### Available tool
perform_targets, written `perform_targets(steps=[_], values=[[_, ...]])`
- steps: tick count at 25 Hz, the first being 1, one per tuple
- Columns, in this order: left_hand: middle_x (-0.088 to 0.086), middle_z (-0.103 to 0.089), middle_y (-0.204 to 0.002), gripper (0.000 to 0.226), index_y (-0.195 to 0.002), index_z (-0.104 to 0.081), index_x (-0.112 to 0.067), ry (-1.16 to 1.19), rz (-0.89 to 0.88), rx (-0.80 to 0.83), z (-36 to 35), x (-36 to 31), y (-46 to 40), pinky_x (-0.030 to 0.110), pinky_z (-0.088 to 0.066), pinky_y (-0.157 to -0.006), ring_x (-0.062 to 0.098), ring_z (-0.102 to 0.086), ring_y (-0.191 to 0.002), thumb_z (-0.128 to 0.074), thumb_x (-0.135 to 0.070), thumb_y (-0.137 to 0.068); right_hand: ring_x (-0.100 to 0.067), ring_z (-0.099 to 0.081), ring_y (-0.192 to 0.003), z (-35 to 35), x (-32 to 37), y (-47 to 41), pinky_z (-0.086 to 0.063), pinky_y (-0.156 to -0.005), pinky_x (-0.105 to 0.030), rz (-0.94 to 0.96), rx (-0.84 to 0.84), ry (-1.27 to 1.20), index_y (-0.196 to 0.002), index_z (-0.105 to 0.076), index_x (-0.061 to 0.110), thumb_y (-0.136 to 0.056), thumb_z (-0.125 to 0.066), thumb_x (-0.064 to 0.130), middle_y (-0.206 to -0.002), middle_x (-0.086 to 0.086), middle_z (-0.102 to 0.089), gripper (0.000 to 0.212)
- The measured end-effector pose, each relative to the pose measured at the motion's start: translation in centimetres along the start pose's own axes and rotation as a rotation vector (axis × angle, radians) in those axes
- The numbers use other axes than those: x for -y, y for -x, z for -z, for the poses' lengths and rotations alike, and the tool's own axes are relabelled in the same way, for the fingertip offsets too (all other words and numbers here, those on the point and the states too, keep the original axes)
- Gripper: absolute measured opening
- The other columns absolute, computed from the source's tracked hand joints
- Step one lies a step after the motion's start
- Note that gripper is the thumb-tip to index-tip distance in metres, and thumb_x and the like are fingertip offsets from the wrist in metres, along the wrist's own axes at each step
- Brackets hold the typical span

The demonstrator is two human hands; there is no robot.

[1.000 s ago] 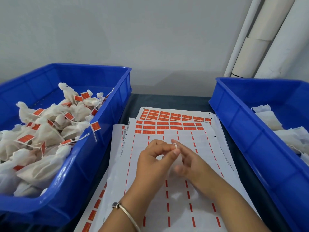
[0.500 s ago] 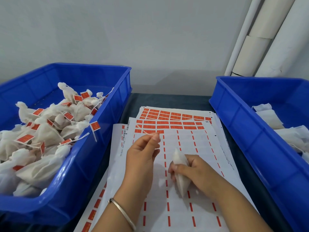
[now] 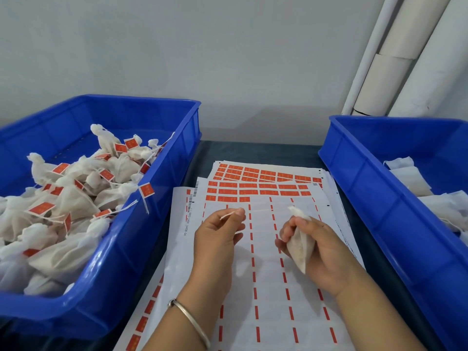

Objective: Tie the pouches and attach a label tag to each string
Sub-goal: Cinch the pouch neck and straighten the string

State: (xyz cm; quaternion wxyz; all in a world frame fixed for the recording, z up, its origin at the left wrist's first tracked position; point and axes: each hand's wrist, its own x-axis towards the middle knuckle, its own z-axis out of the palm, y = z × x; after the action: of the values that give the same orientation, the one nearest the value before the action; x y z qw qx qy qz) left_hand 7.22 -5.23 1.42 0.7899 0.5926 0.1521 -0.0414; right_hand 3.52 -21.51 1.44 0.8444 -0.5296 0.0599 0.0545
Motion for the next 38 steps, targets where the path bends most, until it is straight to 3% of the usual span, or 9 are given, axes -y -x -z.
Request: perform_targets(steps=[8, 11, 14, 16, 18, 23, 30, 34, 38], values=[[-0.036, -0.060, -0.071, 0.016, -0.070, -0.064, -0.041, -0.492, -0.272, 0.168, -0.4, 0.9, 1.4, 0.003, -0.042, -0.057, -0.010, -0.057, -0.078, -0.065, -0.034, -0.085, -0.012, -0.069, -0.071, 0.6, 0.0, -0.4, -0.055, -0.074, -0.031, 0.036, -0.108, -0.183, -0.102, -0.072, 0.026, -0.065, -0.072, 0.030, -0.110, -0.001, -0.071, 0.038], [-0.043, -0.055, -0.074, 0.024, -0.067, -0.058, -0.045, -0.688, -0.500, 0.244, -0.4, 1.3, 1.8, 0.002, -0.043, -0.063, -0.018, -0.049, -0.088, -0.066, -0.031, -0.084, -0.012, -0.064, -0.096, 0.2, -0.6, -0.3, -0.051, -0.081, -0.027, 0.095, -0.139, 0.189, -0.098, -0.071, 0.040, -0.083, -0.064, 0.020, -0.110, 0.015, -0.069, 0.026], [-0.040, -0.051, -0.077, 0.014, -0.075, -0.062, -0.043, -0.771, -0.687, 0.309, -0.3, 1.6, 1.8, 0.008, -0.042, -0.073, -0.013, -0.045, -0.097, -0.066, -0.032, -0.084, -0.002, -0.061, -0.093, -0.5, -1.1, -0.1, -0.049, -0.068, -0.013, 0.211, -0.157, 0.693, -0.087, -0.070, 0.050, -0.087, -0.064, 0.026, -0.097, 0.028, -0.067, 0.025], [-0.039, -0.046, -0.091, 0.007, -0.086, -0.068, -0.039, -0.775, -0.748, 0.335, -0.2, 1.7, 1.8, 0.007, -0.038, -0.081, -0.011, -0.041, -0.104, -0.066, -0.033, -0.083, -0.004, -0.063, -0.084, -0.4, -1.4, -0.1, -0.051, -0.059, -0.011, 0.225, -0.125, 0.810, -0.083, -0.070, 0.042, -0.085, -0.064, 0.034, -0.085, 0.019, -0.068, 0.010], [-0.041, -0.043, -0.103, 0.017, -0.083, -0.065, -0.046, -0.737, -0.782, 0.348, -0.2, 1.7, 1.7, 0.002, -0.036, -0.084, -0.013, -0.038, -0.110, -0.066, -0.029, -0.084, -0.014, -0.063, -0.085, -0.2, -1.7, -0.1, -0.055, -0.066, -0.017, 0.205, -0.072, 0.902, -0.086, -0.068, 0.028, -0.088, -0.061, 0.032, -0.085, 0.005, -0.067, 0.008], [-0.041, -0.053, -0.086, 0.019, -0.090, -0.067, -0.038, -0.681, -0.740, 0.387, -0.3, 1.6, 1.7, 0.001, -0.040, -0.080, -0.013, -0.051, -0.097, -0.062, -0.020, -0.088, 0.007, -0.062, -0.090, -0.9, -1.6, 0.5, -0.046, -0.065, -0.003, 0.162, 0.136, 0.883, -0.086, -0.063, 0.060, -0.092, -0.057, 0.020, -0.090, 0.027, -0.067, 0.040], [-0.021, -0.056, -0.085, 0.027, -0.076, -0.056, -0.049, -0.604, -0.571, 0.271, -0.7, 1.6, 1.7, 0.004, -0.044, -0.070, -0.010, -0.051, -0.088, -0.060, -0.025, -0.089, 0.001, -0.063, -0.087, -1.4, -2.0, 0.4, -0.049, -0.066, -0.008, 0.215, 0.132, 0.806, -0.086, -0.064, 0.048, -0.091, -0.059, 0.019, -0.088, 0.021, -0.068, 0.030], [-0.015, -0.064, -0.079, 0.025, -0.074, -0.061, -0.043, -0.530, -0.477, 0.254, -0.9, 1.6, 2.0, 0.004, -0.044, -0.064, -0.007, -0.057, -0.082, -0.058, -0.025, -0.090, -0.008, -0.062, -0.079, -1.1, -2.2, 0.2, -0.055, -0.064, -0.021, 0.285, 0.015, 0.841, -0.086, -0.057, 0.033, -0.084, -0.067, 0.022, -0.083, 0.012, -0.064, 0.015], [-0.015, -0.069, -0.076, 0.020, -0.075, -0.068, -0.033, -0.384, -0.311, 0.272, -0.9, 1.4, 1.9, 0.011, -0.050, -0.062, 0.002, -0.063, -0.074, -0.058, -0.024, -0.090, -0.010, -0.055, -0.074, -1.5, -2.3, 0.3, -0.049, -0.057, -0.018, 0.420, -0.126, 0.879, -0.079, -0.052, 0.026, -0.078, -0.069, 0.022, -0.080, 0.012, -0.057, 0.017]])
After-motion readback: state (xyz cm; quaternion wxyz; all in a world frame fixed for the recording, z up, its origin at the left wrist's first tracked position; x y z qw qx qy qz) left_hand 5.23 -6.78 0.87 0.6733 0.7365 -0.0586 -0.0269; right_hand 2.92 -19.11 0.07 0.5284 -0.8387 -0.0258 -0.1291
